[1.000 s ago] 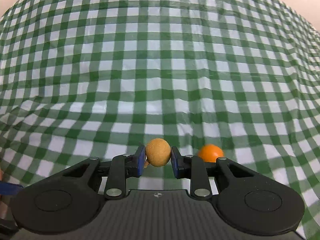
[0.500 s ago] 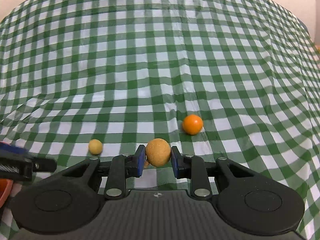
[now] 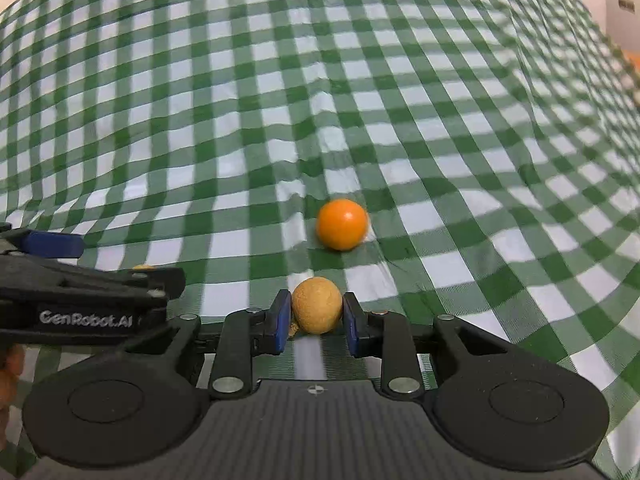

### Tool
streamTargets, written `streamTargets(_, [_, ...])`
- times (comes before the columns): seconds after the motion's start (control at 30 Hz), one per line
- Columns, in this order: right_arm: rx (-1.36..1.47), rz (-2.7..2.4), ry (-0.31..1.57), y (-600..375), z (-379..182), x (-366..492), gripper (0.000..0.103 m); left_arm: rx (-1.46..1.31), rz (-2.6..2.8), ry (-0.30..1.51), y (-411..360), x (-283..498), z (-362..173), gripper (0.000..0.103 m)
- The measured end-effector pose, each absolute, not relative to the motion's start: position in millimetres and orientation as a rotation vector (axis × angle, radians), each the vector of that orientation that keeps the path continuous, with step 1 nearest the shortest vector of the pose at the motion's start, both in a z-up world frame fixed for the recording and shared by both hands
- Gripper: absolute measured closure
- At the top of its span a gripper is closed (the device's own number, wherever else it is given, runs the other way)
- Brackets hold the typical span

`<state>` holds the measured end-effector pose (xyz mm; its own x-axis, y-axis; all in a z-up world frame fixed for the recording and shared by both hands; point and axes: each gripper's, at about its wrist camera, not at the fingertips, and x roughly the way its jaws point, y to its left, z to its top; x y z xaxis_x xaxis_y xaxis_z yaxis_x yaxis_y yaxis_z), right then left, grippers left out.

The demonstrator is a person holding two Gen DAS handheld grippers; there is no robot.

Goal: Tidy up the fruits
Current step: 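Grasp a yellow-green fruit with the left tool while the right tool holds a tan fruit, then carry the yellow-green fruit and the tan fruit over the pink plate with both tools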

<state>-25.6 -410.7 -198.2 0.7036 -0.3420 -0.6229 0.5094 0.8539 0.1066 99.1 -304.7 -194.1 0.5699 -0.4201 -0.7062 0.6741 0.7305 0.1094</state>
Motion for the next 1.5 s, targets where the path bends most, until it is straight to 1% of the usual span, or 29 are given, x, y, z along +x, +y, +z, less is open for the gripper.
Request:
streamTargets(0.03, [0.281,-0.483,0.632,-415.7,-199.9,-26.4,0.074,0.379,-0.66,0.751,-306.5,103.1,-197.3,0.046])
streamTargets(0.07, [0.279,-0.485,0.633,-416.8,-199.2,-27.3,0.074,0.381,-0.663,0.799,-308.1,107.1,-201.3,0.073])
streamTargets(0.1, [0.28,-0.488,0.635,-419.0,-200.0,-27.8,0.074,0.37,-0.662,0.82,-307.0,109.5,-202.9,0.074])
streamTargets(0.2, [0.297,-0.5,0.625,-420.6,-198.2,-32.5,0.074,0.348,-0.633,0.8,-300.4,104.5,-195.6,0.074])
streamTargets(0.3, [0.296,-0.502,0.605,-412.2,-189.0,-37.5,0.074,0.273,-0.618,0.784,-281.5,94.4,-174.0,0.074])
streamTargets(0.5, [0.294,-0.418,0.568,-362.0,-150.8,-52.4,0.075,0.248,-0.498,0.754,-206.8,52.0,-122.0,0.074])
streamTargets(0.67, [0.26,-0.276,0.563,-293.4,-125.0,-57.4,0.075,0.244,-0.385,0.809,-131.6,23.1,-105.1,0.074])
streamTargets(0.87, [0.198,-0.089,0.583,-211.9,-105.2,-45.1,0.075,0.195,-0.284,0.825,-63.4,17.4,-95.5,0.074])
streamTargets(1.1, [0.104,0.048,0.625,-140.5,-101.8,-18.7,0.074,0.107,-0.216,0.867,-10.9,42.7,-95.2,0.074])
streamTargets(1.3, [0.051,0.077,0.663,-116.3,-105.8,1.1,0.074,0.101,-0.209,0.846,11.6,57.0,-96.9,0.074])
streamTargets(1.5, [0.038,0.079,0.691,-109.6,-114.3,9.8,0.074,0.087,-0.208,0.863,20.9,69.6,-105.5,0.074])
